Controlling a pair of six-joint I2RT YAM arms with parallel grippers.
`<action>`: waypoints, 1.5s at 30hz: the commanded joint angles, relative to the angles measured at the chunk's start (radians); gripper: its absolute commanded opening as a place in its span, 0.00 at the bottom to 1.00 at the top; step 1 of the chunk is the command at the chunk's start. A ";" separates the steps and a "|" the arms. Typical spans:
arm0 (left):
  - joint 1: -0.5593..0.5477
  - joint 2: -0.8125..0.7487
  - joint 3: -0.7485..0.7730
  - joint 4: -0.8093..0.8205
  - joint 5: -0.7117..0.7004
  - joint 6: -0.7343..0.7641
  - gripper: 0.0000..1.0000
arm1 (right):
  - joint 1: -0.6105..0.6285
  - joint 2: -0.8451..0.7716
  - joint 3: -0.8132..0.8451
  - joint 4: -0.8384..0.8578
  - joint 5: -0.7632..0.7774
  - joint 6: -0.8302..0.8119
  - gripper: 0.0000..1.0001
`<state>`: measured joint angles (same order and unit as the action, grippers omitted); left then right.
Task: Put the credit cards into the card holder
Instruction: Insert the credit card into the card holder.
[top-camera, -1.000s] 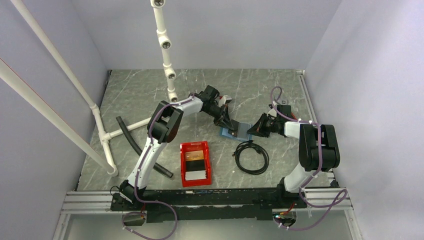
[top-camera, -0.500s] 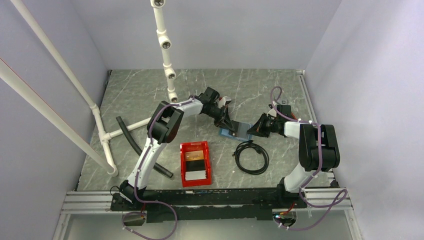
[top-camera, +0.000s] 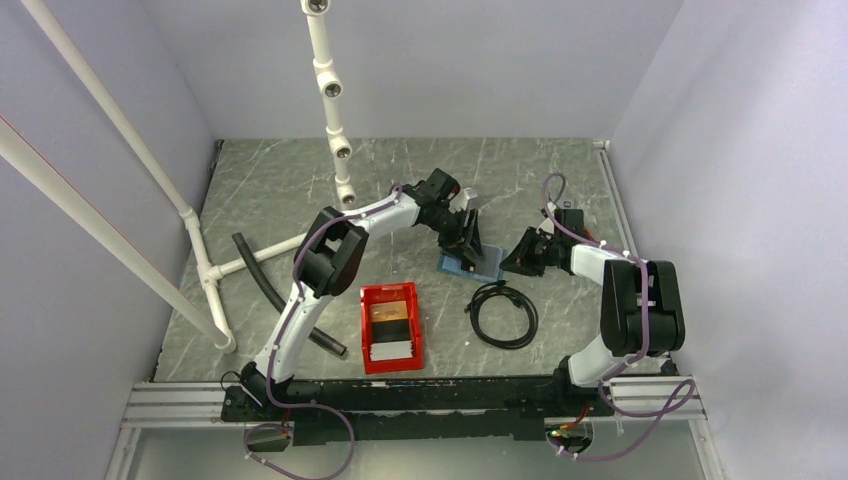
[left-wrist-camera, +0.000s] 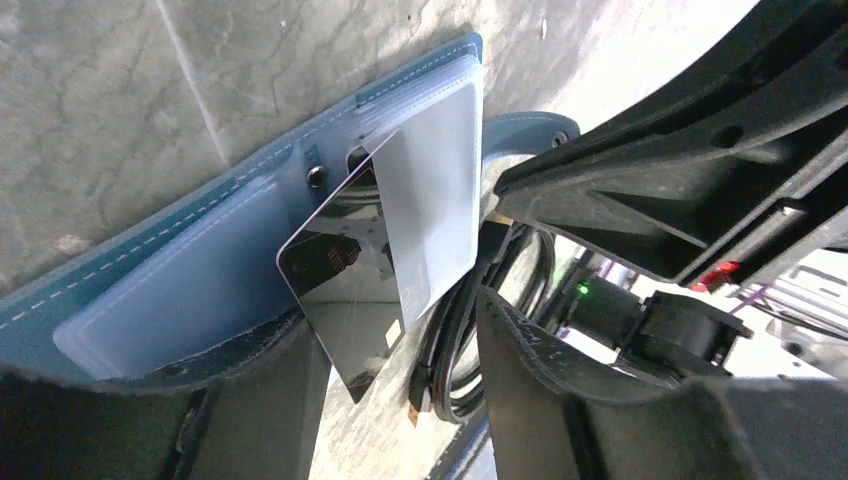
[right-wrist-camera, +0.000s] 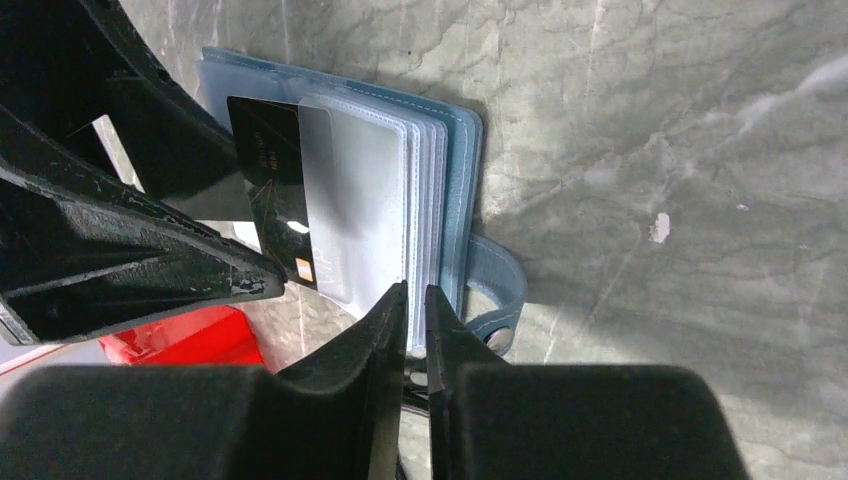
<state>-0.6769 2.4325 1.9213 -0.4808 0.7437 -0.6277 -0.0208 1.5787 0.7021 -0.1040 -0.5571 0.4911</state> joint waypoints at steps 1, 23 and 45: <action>-0.021 -0.029 0.045 -0.102 -0.167 0.081 0.60 | 0.000 -0.049 0.018 -0.022 0.042 -0.026 0.16; -0.131 0.034 0.176 -0.175 -0.249 0.159 0.92 | -0.003 0.083 -0.021 0.220 -0.165 0.077 0.00; -0.057 -0.140 -0.030 -0.081 -0.221 0.131 0.92 | -0.008 0.066 -0.020 0.161 -0.103 0.026 0.00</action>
<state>-0.7937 2.3360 1.9289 -0.6010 0.4213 -0.4828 -0.0315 1.6569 0.6746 0.0345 -0.6598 0.5415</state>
